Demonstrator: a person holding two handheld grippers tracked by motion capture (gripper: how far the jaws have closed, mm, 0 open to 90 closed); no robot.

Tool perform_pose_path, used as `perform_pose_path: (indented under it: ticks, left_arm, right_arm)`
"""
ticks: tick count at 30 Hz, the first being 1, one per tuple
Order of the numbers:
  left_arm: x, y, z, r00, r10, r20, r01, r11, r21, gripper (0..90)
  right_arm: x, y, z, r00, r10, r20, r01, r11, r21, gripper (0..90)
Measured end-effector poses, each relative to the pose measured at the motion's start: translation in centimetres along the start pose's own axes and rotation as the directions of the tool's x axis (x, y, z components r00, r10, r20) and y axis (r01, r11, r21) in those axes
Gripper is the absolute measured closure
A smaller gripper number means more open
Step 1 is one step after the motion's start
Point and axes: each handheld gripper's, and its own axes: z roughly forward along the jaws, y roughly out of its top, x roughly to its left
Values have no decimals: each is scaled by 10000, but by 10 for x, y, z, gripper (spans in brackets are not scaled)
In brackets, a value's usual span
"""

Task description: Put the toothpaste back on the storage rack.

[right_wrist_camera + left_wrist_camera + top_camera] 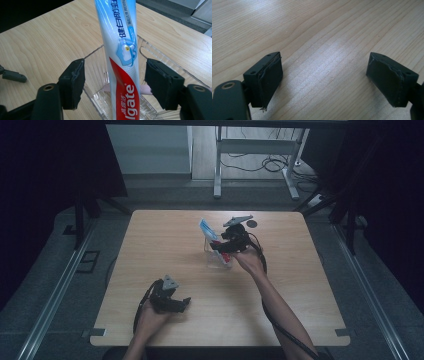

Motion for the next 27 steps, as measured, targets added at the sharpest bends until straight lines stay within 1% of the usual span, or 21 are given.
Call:
perform_pose_path:
  ticks: [5, 8, 11, 14, 21, 27]
  left_arm:
    - [0, 0, 0, 10000, 5, 1, -5, 10000, -1, 138]
    - [0, 0, 0, 10000, 6, 0, -6, 10000, -2, 138]
    - [0, 0, 0, 10000, 5, 2, -5, 10000, 0, 138]
    - [0, 0, 0, 10000, 4, 2, -4, 10000, -1, 138]
    - [0, 0, 0, 10000, -21, 8, 21, 10000, -19, 138]
    - [0, 0, 0, 10000, -16, 7, 16, 10000, -11, 138]
  right_arm:
    - [2, 0, -1, 9997, -215, 107, 214, 9997, 153, 247]
    - [3, 0, -2, 9995, -302, 96, 300, 9994, 177, 209]
    - [5, -1, -3, 9989, -435, 197, 430, 9988, 253, 177]
    - [6, -1, -5, 9981, -600, 148, 595, 9978, 286, 151]
    - [10, -2, -11, 9974, -716, 117, 713, 9970, 297, 130]
    - [13, -4, -17, 9970, -775, 2, 774, 9965, 300, 110]
